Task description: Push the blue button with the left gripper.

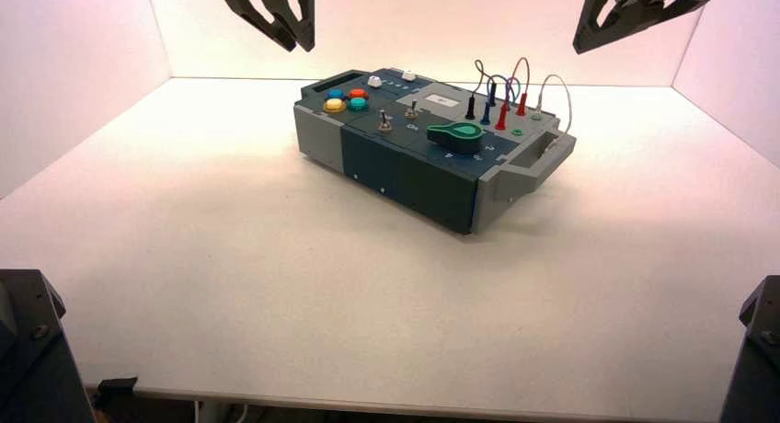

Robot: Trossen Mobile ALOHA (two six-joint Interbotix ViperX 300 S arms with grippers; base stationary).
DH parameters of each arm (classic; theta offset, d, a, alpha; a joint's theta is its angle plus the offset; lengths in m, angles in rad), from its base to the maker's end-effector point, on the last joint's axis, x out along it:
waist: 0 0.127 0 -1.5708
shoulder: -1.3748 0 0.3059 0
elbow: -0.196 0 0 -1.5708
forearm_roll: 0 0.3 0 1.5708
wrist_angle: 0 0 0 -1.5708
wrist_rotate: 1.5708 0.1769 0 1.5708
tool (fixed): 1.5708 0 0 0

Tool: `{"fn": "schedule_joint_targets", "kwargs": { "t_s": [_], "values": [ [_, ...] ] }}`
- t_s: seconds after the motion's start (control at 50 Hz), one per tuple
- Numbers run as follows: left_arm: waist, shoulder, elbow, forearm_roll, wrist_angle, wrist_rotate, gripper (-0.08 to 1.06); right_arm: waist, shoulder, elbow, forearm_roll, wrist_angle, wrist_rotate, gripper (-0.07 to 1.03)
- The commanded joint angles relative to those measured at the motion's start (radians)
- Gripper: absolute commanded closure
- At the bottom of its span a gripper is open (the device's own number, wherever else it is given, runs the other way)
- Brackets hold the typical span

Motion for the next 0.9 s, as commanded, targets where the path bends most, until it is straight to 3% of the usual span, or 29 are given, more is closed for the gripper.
{"fn": "schedule_joint_targets", "kwargs": {
  "t_s": [0.02,0.76,0.9],
  "values": [
    [0.005,-0.012,-0.014,0.002,-0.002,0.005,0.58,0.008,-0.002,-0.032,0.002,-0.005,0.0,0.52],
    [0.006,0.006,-0.023,0.006,-0.034,0.017,0.58,0.014,-0.003,-0.025,0.002,-0.005,-0.002,0.52],
    [0.046,0.046,-0.074,0.006,-0.035,0.015,0.6,0.017,-0.003,-0.021,0.002,-0.003,-0.002,0.52]
  ]
}}
